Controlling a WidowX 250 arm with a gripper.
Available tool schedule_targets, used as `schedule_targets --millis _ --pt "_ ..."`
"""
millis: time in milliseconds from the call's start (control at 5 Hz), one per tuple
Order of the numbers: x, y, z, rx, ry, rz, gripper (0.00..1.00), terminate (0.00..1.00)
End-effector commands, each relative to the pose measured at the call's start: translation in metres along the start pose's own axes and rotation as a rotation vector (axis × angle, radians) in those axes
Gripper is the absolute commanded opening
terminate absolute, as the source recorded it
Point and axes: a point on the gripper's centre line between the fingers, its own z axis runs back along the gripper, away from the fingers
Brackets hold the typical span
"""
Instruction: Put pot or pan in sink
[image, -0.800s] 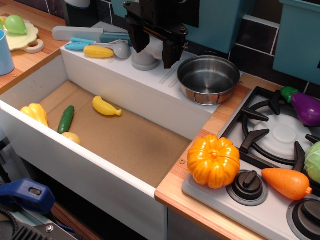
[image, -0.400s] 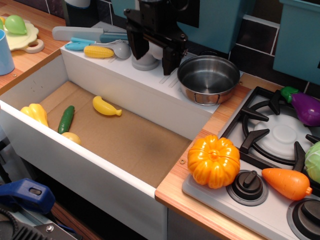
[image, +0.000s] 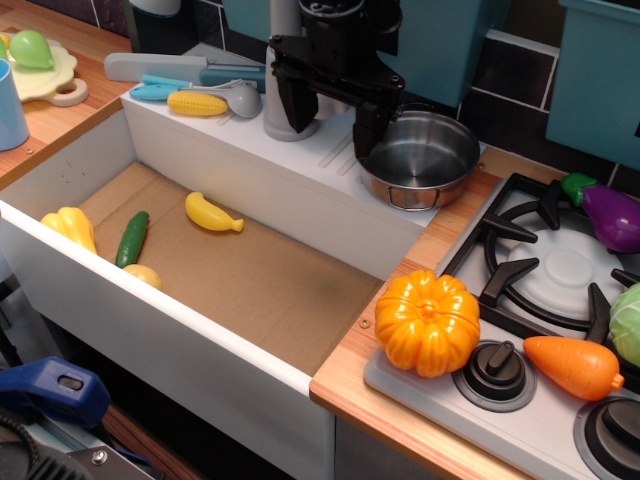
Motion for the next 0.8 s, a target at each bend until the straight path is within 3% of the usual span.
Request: schedule_targets --millis 0,600 --pt "0.021 -0.006 -0.003 0.018 -0.111 0.051 1.0 0.0" --pt "0.043 -0.008 -0.029 -0.032 -0.15 0.066 1.0 0.0"
